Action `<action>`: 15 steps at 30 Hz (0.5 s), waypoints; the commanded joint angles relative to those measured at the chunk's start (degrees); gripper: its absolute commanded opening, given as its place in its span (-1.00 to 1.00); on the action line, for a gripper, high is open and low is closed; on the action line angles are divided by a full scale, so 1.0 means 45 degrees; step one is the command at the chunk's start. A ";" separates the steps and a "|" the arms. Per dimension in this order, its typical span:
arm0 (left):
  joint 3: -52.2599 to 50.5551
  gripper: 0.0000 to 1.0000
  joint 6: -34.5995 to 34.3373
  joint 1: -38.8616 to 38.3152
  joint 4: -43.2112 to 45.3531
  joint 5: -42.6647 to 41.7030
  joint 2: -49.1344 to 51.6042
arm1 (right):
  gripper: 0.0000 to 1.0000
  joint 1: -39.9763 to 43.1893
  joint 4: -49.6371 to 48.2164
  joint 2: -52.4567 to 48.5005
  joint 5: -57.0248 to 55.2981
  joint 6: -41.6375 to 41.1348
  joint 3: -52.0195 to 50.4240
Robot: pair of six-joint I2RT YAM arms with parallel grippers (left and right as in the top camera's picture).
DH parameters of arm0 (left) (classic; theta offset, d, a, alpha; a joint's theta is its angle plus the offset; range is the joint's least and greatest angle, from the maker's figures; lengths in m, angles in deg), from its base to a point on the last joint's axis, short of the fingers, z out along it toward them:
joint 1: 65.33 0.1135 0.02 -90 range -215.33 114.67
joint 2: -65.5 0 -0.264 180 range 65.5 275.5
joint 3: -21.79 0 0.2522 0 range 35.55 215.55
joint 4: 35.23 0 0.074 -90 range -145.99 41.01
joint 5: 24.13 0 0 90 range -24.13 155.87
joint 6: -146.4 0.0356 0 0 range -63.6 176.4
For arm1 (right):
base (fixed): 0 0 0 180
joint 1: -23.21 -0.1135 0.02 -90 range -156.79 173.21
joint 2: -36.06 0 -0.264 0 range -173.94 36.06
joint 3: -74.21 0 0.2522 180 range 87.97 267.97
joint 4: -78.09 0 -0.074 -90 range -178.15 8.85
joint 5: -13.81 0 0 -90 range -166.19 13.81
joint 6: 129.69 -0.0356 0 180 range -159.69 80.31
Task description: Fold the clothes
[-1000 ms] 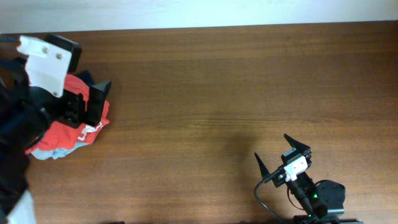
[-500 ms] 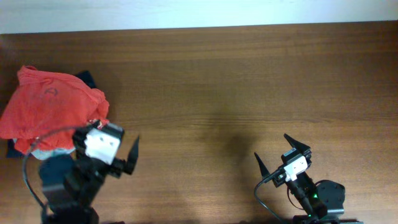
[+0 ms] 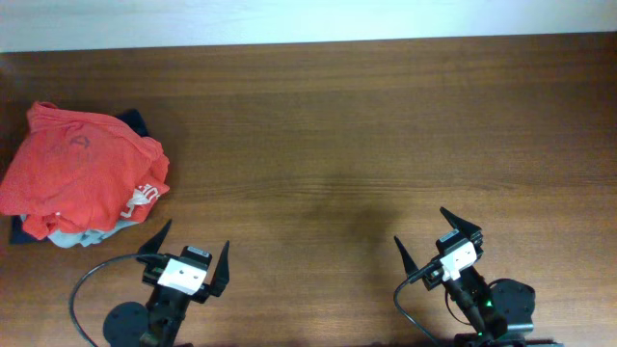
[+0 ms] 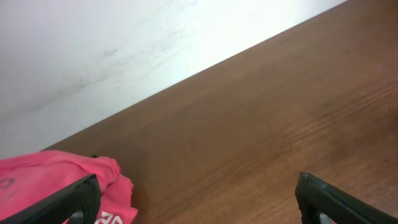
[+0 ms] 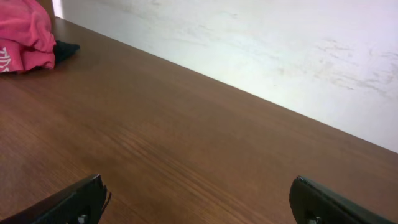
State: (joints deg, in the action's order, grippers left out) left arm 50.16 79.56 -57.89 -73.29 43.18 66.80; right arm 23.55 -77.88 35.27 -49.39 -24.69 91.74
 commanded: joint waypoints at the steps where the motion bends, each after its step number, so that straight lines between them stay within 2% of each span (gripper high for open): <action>1: -0.0845 0.99 -0.0393 -0.0073 0.0607 -0.0097 -0.0223 | 0.97 -0.0049 0.0039 0.0112 -0.0078 -0.0097 -0.0083; 8: -0.2093 0.99 -0.0704 -0.0068 0.2069 -0.0058 -0.0151 | 0.97 -0.0053 0.0039 0.0107 -0.0078 -0.0097 -0.0083; 15: -0.2098 0.99 -0.0704 -0.0068 0.1831 -0.0044 -0.0141 | 0.97 -0.0053 0.0039 0.0107 -0.0078 -0.0097 -0.0083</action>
State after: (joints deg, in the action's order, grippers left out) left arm 41.00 77.15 -57.89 -65.07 43.22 66.34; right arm 23.55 -77.88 35.27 -49.39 -24.66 91.74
